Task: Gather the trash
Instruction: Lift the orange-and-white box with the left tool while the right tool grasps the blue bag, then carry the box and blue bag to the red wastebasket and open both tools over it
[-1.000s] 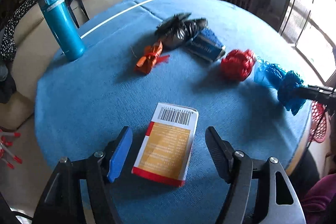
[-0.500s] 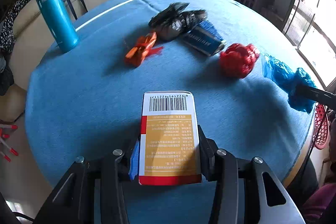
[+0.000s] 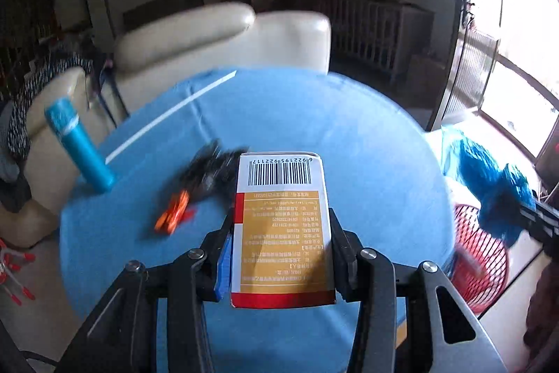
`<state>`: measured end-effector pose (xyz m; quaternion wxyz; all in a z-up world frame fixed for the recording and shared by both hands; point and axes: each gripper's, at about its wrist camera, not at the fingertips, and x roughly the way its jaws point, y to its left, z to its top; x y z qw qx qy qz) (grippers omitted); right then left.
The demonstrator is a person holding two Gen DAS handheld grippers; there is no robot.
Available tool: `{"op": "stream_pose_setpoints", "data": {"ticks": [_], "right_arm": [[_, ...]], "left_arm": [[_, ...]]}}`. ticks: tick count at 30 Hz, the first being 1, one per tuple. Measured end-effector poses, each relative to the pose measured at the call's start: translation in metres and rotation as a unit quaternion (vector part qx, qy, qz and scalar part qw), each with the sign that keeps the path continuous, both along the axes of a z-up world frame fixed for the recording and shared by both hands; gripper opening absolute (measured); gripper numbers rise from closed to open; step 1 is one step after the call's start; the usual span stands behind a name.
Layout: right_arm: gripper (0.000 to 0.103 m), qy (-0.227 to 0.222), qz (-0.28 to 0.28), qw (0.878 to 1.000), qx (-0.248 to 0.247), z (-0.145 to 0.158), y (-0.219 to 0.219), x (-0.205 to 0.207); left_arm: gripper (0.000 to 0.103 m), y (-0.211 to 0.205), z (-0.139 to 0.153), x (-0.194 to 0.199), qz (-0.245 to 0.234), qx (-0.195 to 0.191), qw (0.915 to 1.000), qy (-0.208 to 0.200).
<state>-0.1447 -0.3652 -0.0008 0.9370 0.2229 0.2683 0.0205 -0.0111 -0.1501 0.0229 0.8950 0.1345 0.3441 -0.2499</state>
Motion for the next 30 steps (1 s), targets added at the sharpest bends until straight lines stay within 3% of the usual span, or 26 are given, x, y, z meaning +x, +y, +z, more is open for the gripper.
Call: {"op": "stream_pose_setpoints", "data": {"ticks": [8, 14, 30], "right_arm": [[0.057, -0.068, -0.052, 0.996, -0.020, 0.035, -0.028, -0.057], [0.057, -0.069, -0.061, 0.996, -0.017, 0.040, -0.034, -0.070], [0.057, -0.063, -0.041, 0.997, -0.017, 0.037, -0.027, -0.061]], "left_arm": [[0.048, -0.048, 0.031, -0.033, 0.021, 0.014, 0.9973, -0.069], [0.048, -0.058, 0.028, -0.053, 0.017, 0.030, 0.9945, -0.099], [0.048, -0.064, 0.020, -0.067, 0.012, 0.049, 0.9928, -0.109]]}}
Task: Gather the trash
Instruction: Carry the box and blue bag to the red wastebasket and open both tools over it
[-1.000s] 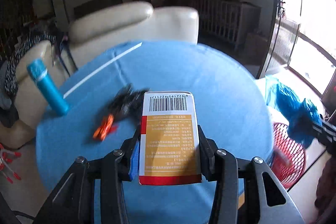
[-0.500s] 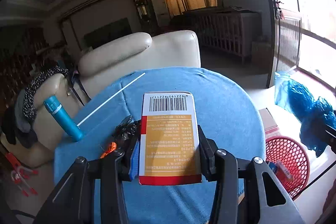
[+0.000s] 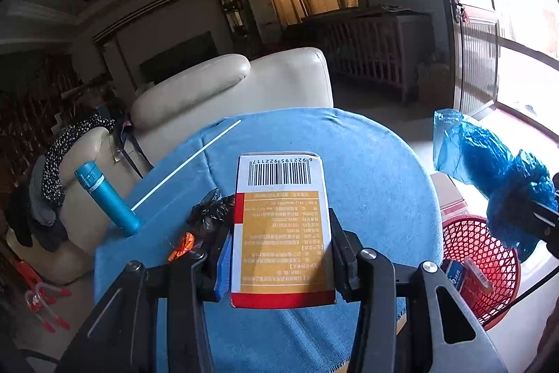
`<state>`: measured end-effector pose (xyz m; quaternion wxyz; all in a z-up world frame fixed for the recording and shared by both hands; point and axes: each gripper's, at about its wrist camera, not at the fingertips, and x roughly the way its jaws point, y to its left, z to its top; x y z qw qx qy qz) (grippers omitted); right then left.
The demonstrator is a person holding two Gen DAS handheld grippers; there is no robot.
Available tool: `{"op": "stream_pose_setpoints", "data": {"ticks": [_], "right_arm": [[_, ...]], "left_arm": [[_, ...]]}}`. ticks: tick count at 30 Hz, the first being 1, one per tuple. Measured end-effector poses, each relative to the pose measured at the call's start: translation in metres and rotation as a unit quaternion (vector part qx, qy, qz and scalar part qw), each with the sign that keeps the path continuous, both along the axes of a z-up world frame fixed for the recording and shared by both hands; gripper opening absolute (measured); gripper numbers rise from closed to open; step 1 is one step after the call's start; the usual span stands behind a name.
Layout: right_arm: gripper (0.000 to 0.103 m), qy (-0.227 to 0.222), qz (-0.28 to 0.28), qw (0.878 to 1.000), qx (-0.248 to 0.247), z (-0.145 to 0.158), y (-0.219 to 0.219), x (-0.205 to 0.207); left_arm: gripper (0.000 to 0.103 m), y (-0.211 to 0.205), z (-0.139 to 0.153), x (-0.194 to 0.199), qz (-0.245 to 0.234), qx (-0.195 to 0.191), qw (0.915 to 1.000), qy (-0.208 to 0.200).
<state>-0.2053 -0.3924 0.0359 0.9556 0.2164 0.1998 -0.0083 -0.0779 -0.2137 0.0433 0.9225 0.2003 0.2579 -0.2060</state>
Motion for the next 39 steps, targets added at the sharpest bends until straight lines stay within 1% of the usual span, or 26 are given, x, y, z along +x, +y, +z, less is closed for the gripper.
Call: {"op": "stream_pose_setpoints", "data": {"ticks": [7, 16, 23, 39], "right_arm": [[0.057, 0.007, -0.003, 1.000, 0.002, -0.004, 0.002, 0.004], [0.057, 0.015, -0.013, 1.000, 0.010, -0.007, -0.004, -0.005], [0.057, 0.020, -0.022, 1.000, 0.007, -0.009, -0.005, -0.007], [0.057, 0.035, -0.037, 0.999, 0.018, -0.017, -0.009, -0.011]], "left_arm": [[0.048, -0.007, -0.008, -0.002, -0.006, 0.012, 0.9999, 0.003], [0.048, -0.017, -0.015, -0.007, -0.013, 0.026, 0.9996, -0.001], [0.048, -0.022, -0.017, -0.008, -0.018, 0.032, 0.9993, 0.000], [0.048, -0.030, -0.021, -0.006, -0.027, 0.044, 0.9987, 0.005]]}}
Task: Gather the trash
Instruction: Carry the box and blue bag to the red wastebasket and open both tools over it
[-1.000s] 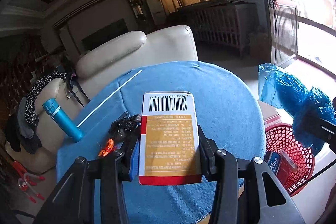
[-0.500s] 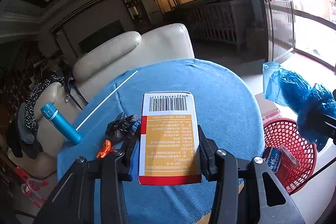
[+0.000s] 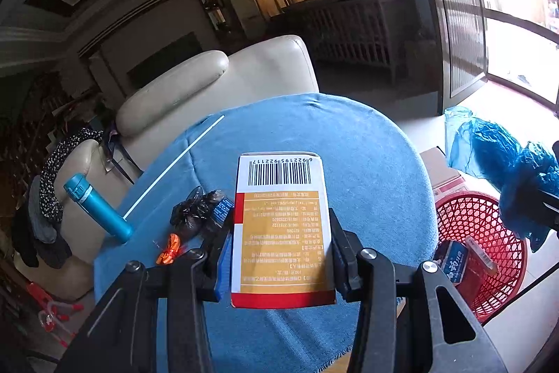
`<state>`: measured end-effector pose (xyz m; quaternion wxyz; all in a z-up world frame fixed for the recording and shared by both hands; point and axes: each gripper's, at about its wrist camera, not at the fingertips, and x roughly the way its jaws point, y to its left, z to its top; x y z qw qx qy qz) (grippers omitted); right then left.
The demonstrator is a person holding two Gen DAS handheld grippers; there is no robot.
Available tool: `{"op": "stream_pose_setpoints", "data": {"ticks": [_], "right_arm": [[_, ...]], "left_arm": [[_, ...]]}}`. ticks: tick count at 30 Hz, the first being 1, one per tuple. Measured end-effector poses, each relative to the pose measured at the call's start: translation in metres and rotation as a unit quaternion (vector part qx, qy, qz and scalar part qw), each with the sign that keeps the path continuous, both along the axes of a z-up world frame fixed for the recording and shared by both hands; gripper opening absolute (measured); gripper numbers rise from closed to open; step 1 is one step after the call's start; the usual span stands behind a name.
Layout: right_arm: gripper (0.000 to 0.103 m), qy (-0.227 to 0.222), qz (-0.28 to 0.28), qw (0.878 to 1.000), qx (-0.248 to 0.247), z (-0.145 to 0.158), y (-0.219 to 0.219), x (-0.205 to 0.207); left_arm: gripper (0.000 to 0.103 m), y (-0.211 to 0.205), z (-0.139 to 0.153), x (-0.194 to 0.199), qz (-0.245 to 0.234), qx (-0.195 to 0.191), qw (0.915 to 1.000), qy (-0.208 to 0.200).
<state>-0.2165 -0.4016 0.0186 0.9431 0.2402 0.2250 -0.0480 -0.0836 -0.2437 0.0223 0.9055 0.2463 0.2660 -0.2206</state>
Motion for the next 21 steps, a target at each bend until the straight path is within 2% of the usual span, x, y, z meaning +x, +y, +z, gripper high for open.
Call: {"op": "stream_pose_setpoints", "data": {"ticks": [18, 21], "right_arm": [[0.058, 0.008, -0.033, 0.999, 0.015, -0.009, -0.015, -0.018], [0.058, 0.010, -0.040, 0.999, 0.017, -0.010, -0.019, -0.022]], "left_arm": [[0.048, -0.025, -0.007, -0.009, -0.030, 0.019, 0.9994, 0.001], [0.048, -0.031, -0.008, -0.010, -0.048, 0.012, 0.9986, 0.018]]}}
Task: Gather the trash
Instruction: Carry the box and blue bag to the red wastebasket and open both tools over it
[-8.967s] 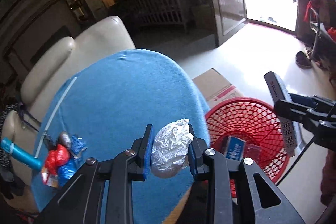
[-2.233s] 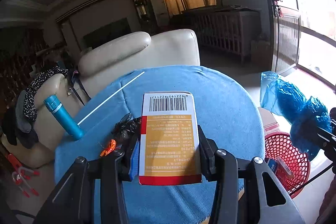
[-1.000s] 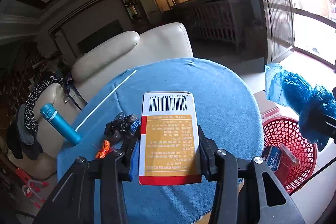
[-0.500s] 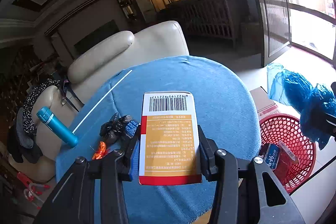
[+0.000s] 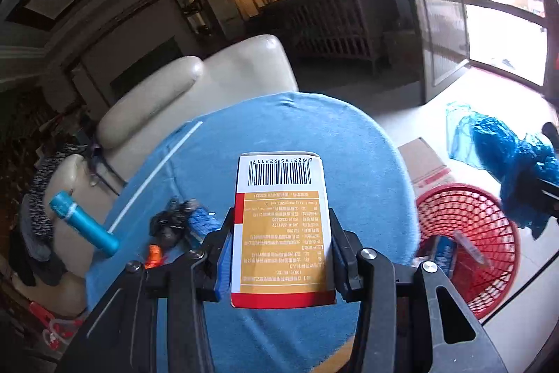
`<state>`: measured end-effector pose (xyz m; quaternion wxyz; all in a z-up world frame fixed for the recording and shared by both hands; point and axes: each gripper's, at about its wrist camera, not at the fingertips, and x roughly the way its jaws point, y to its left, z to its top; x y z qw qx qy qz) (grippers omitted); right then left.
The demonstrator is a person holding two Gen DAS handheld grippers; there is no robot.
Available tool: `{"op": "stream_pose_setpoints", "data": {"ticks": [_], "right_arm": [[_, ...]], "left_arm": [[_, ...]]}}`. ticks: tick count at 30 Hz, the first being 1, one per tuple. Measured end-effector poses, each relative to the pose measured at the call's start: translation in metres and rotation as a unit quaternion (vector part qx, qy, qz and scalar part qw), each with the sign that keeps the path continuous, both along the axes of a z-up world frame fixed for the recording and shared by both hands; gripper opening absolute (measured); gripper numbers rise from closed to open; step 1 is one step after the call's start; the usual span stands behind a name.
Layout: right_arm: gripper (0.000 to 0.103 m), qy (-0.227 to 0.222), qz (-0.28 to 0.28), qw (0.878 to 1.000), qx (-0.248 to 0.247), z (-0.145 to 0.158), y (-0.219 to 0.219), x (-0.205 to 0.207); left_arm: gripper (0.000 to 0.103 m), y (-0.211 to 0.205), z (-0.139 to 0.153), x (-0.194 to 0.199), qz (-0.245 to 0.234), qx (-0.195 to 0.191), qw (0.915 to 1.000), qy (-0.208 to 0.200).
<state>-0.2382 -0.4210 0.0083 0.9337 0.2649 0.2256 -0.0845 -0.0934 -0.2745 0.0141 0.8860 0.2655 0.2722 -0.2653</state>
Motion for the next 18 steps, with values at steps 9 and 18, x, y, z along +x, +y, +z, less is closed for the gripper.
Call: {"op": "stream_pose_setpoints", "data": {"ticks": [9, 18], "right_arm": [[0.058, 0.010, -0.046, 0.999, 0.012, -0.009, -0.025, -0.018], [0.059, 0.033, -0.088, 0.995, 0.047, -0.032, -0.055, -0.034]], "left_arm": [[0.048, -0.023, -0.020, 0.000, -0.086, -0.041, 0.9871, 0.129], [0.048, -0.043, -0.041, -0.009, -0.149, -0.051, 0.9669, 0.201]]}}
